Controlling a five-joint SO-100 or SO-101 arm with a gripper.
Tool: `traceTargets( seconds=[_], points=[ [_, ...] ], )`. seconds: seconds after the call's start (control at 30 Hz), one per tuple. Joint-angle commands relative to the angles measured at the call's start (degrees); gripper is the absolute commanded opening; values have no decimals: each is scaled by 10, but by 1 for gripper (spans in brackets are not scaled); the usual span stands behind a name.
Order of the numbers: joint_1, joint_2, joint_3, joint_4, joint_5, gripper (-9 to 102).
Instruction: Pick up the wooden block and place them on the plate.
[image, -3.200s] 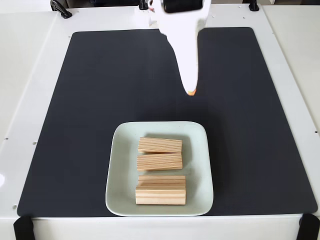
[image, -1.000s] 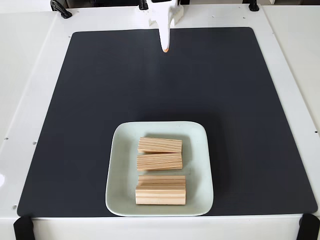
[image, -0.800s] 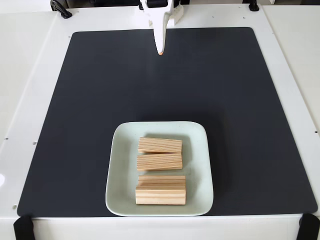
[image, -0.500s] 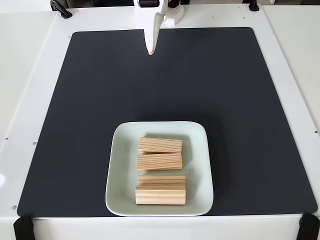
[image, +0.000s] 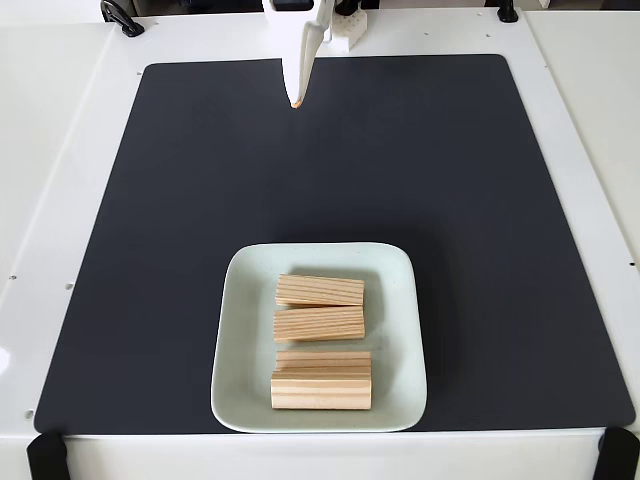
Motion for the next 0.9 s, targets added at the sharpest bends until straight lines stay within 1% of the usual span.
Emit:
traceTargets(
  seconds=[0.0,0.87],
  points=[
    [0,-1,2,-11,0,-1],
    [0,-1,2,-11,0,-1]
  ],
)
